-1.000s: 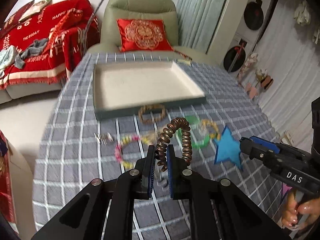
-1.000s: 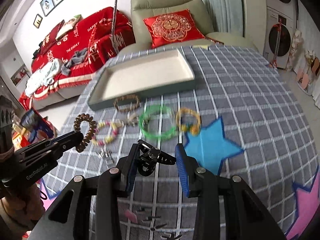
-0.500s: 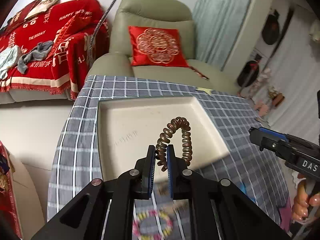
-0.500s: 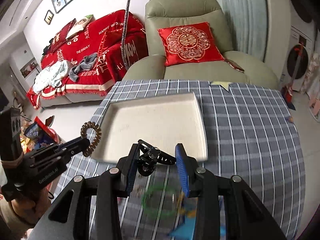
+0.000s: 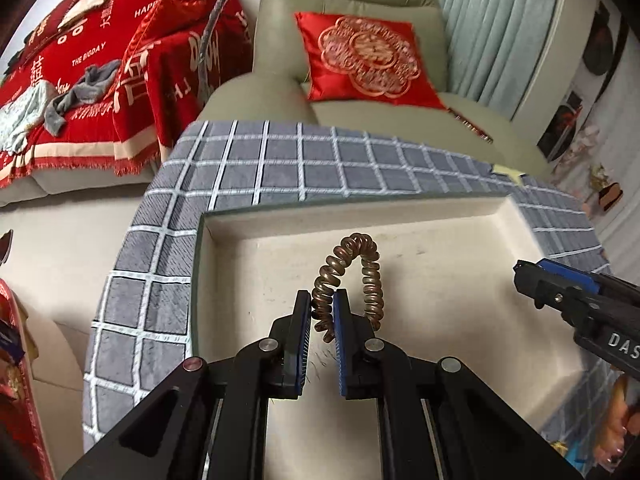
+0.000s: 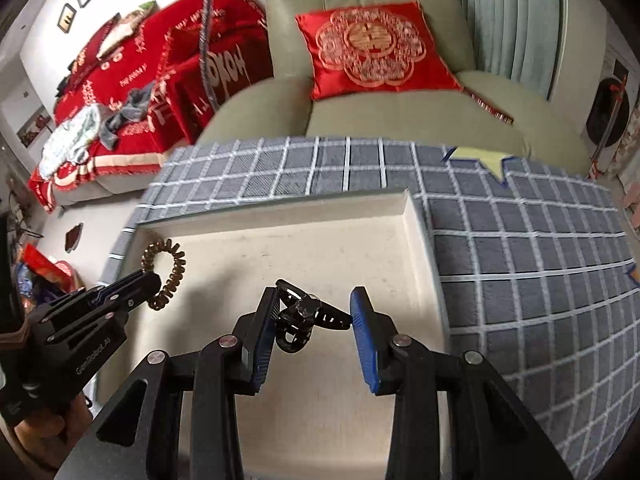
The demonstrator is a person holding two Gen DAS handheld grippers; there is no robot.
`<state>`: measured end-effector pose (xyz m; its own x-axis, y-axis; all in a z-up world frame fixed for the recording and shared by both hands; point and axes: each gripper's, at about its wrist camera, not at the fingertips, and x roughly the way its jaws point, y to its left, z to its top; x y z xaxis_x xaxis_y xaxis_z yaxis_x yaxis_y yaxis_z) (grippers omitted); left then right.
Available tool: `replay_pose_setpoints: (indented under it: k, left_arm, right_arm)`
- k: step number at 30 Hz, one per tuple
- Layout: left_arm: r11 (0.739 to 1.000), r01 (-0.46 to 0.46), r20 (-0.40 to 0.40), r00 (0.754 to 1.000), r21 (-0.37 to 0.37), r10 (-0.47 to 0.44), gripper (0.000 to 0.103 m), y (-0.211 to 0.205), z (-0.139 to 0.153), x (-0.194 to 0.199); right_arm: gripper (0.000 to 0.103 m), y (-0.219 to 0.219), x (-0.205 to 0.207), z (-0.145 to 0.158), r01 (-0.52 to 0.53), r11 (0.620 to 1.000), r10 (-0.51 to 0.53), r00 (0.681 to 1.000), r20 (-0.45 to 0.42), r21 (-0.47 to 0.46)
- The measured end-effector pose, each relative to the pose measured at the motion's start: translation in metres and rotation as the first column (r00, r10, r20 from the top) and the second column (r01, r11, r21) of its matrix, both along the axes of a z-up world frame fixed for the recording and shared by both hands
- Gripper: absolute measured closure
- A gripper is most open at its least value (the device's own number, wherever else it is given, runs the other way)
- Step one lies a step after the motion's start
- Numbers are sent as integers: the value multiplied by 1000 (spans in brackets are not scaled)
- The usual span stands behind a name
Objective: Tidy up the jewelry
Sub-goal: 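Carry both items into the white tray and open both tools to release them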
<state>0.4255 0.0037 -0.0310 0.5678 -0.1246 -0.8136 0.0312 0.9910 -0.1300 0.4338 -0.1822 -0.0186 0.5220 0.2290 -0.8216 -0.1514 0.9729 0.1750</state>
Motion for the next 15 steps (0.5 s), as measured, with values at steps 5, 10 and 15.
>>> replay_pose_setpoints:
  k: [5, 10, 15]
  left_arm:
    - [1000, 14, -28, 1000, 6, -14, 77, -3, -12, 7]
    - [998, 40, -34, 999, 46, -38, 77, -9, -11, 8]
    - [996, 79, -40, 996, 37, -77, 77, -12, -13, 8]
  right_arm:
    - [63, 6, 16, -25, 4, 999, -5, 1000, -18, -42]
    - [63, 8, 18, -39, 9, 996, -11, 1000, -19, -85]
    - [63, 13, 9, -41, -14, 989, 14, 1000, -4, -149]
